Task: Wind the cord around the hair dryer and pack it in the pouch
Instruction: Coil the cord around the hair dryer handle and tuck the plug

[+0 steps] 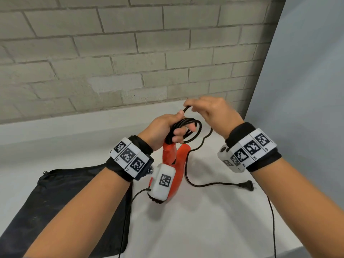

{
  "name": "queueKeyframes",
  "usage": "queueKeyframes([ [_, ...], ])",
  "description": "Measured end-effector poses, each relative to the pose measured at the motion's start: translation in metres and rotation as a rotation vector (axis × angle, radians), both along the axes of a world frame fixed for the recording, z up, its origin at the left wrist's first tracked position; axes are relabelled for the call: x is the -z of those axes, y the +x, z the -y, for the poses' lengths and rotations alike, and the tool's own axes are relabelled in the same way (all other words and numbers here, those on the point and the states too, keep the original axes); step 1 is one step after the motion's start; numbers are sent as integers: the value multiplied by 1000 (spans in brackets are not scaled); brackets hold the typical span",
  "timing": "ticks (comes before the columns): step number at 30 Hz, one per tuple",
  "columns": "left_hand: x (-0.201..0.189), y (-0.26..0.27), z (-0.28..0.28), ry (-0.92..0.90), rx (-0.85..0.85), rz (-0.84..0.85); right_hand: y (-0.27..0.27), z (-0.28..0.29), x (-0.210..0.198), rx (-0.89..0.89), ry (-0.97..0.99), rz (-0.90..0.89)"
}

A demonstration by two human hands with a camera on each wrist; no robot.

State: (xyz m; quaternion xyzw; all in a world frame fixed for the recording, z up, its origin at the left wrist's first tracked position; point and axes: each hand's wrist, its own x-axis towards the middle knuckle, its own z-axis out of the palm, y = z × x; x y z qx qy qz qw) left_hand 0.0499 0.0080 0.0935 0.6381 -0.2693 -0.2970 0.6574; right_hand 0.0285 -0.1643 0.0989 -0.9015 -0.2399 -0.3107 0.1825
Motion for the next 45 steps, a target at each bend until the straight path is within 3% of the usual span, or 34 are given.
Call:
queueKeyframes([
  [5, 1, 11, -5, -103, 18, -121, -4, -14, 28, 4, 368, -322],
  [10, 3, 18, -14, -142, -20, -120, -10, -29, 36, -262, 894, -509],
  [12, 4, 21, -18, -156, -41, -104, -12, -32, 35, -329, 972, -541],
  [17, 5, 23, -19, -173, -90, -51, -9, -39, 30, -356, 1004, -565],
  [21, 6, 20, -15, -128, -194, 45, 0, -40, 28, -210, 930, -550],
  [26, 16, 12, -11, -59, -359, 374, 3, -41, 29, -81, 914, -451],
  [31, 33, 10, -9, -63, -561, 658, 3, -45, 31, -86, 961, -420],
  [37, 39, 6, -2, -109, -759, 735, 0, -48, 35, -141, 960, -475],
  [45, 40, 8, 2, -34, -802, 773, -19, -21, 39, -22, 761, -473],
])
